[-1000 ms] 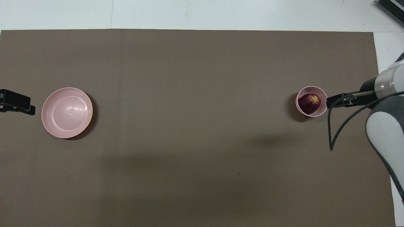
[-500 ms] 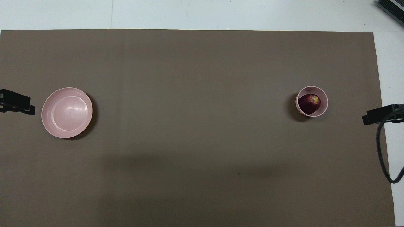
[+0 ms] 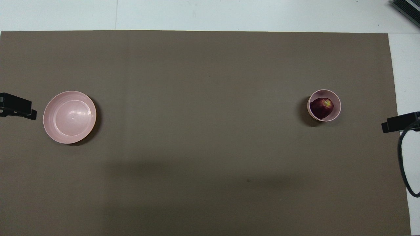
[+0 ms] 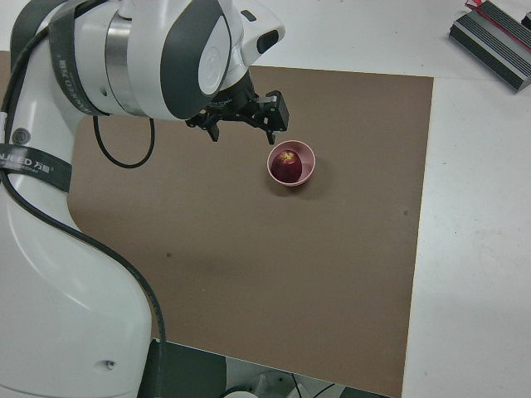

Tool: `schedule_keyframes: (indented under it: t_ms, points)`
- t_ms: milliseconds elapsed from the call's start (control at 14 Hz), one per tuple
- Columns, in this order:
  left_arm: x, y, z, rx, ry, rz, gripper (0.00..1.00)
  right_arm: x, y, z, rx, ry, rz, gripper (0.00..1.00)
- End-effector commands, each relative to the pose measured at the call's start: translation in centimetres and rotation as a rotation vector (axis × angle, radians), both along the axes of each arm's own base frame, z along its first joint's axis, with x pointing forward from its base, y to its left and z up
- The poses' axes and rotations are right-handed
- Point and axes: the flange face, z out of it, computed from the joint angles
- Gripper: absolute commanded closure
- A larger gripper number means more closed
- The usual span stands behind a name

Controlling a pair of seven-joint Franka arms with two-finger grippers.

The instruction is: Move apple from plate to bowl

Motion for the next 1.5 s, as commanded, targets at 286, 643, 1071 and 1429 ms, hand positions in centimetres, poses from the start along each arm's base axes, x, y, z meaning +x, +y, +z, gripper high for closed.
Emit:
schedule_keyframes:
  t_ms: [286,643,1071,1429]
  points:
    - [-0.23,0.01,0.42,0.012,0.003,0.011,0.00,-0.38,0.52,-0.29,-0.049,-0.026,0.027,0.00]
    - [-0.23,0.01,0.42,0.012,0.003,0.011,0.00,-0.26,0.65,-0.42,-0.032,-0.033,0.024,0.00]
    - [-0.23,0.01,0.42,0.012,0.003,0.011,0.00,-0.16,0.72,-0.27,-0.033,-0.043,0.023,0.00]
    - [-0.23,0.01,0.42,0.012,0.003,0.011,0.00,-0.21,0.72,-0.38,-0.033,-0.037,0.024,0.00]
